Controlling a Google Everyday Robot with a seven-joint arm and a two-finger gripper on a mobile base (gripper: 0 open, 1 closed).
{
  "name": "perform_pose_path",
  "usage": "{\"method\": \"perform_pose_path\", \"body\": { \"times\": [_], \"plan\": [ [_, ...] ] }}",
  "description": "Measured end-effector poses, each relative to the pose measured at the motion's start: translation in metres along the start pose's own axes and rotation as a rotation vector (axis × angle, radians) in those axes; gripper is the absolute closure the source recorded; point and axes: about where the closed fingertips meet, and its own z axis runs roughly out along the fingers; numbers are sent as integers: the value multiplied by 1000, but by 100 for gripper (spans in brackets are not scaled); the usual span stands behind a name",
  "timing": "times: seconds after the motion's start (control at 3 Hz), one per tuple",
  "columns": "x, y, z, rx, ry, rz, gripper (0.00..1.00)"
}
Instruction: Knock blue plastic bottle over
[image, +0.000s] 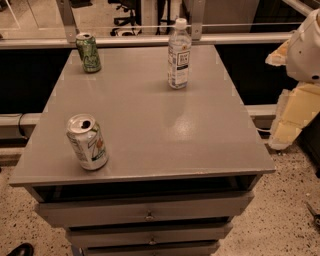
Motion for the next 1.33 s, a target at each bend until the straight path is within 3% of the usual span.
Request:
{"method": "perform_pose_path", "body": {
  "times": [0.67, 1.0, 1.33],
  "plan": [
    [-7, -11, 15, 18, -35, -3, 0],
    [-30, -46, 69, 29, -125, 9, 0],
    [-69, -109, 129, 82, -264, 12, 0]
  ]
}}
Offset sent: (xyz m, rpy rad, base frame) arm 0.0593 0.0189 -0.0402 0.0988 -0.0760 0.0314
